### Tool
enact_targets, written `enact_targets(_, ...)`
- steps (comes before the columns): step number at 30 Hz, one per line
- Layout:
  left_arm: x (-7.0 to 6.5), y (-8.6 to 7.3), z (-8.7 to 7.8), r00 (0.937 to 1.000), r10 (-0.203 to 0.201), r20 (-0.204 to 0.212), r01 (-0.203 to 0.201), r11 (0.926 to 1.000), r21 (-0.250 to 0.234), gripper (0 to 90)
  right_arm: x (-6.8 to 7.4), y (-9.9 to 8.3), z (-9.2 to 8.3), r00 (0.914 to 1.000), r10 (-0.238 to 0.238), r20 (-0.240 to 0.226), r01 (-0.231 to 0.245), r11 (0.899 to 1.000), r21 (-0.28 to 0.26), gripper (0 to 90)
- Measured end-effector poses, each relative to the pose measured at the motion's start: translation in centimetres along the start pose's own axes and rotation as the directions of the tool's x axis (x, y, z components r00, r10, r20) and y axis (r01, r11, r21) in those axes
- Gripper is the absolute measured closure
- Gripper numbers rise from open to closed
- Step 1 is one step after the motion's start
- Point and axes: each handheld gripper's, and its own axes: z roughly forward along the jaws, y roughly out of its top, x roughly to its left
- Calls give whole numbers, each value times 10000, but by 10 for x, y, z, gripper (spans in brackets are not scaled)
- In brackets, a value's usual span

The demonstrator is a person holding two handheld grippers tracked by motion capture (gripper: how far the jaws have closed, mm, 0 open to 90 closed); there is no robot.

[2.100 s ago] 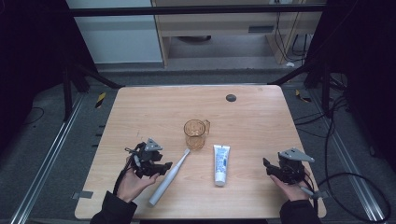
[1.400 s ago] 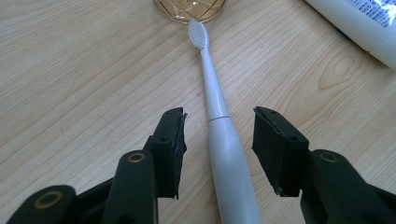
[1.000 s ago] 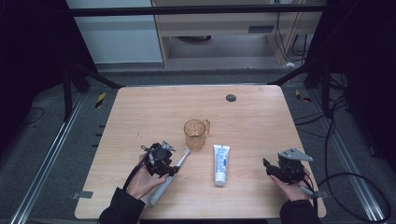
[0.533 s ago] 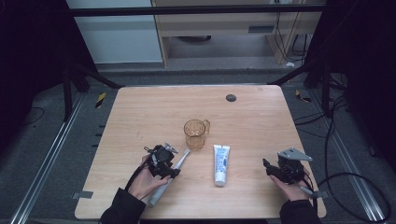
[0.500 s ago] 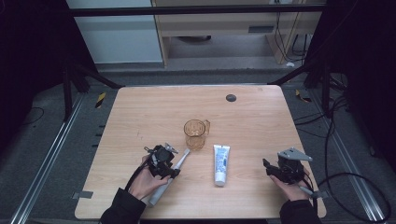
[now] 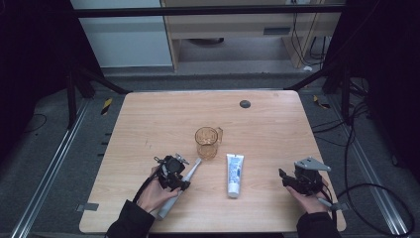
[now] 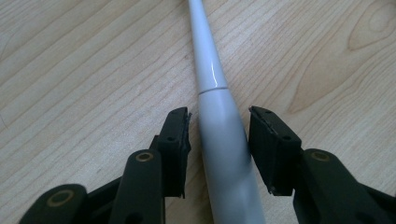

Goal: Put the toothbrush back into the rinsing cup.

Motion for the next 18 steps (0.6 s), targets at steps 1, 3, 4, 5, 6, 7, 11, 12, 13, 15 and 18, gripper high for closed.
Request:
enact_targets(1,0,0,0,10000,10,-5,-10,10000,27,579,0,0,0,10000,58,-20,-58,10000,26,373)
enact_targets(3,0,0,1,10000,-6,32,6,10000,75,588,1,0,0,10000,55,-17,-55,10000,24,374)
enact_targets(4,0,0,1,10000,-10,31,9,10000,91,593,0,0,0,10000,38,-26,-38,10000,23,374)
enact_targets(5,0,0,1,10000,-18,50,18,9999,104,598,0,0,0,10000,43,-20,-43,10000,32,374)
enact_targets(6,0,0,2,10000,-25,62,25,9999,122,605,0,0,0,10000,35,-24,-35,10000,27,375)
enact_targets(7,0,0,2,10000,-31,54,30,9999,129,612,0,0,0,10000,25,-23,-25,10000,28,375)
enact_targets(11,1,0,2,10000,-56,80,55,9999,119,619,0,0,0,10000,-24,2,24,10000,10,375)
enact_targets(12,1,0,2,9999,-70,87,69,9999,123,621,0,0,0,10000,-9,-1,9,10000,21,376)
enact_targets(13,1,0,2,9999,-89,109,87,9999,134,623,0,0,0,10000,6,-13,-6,10000,34,376)
enact_targets(15,1,0,2,9999,-129,81,128,9998,134,633,0,0,0,10000,22,-21,-22,10000,41,376)
enact_targets(18,0,0,2,9998,-171,74,170,9997,146,657,0,0,0,10000,-10,6,10,10000,23,376)
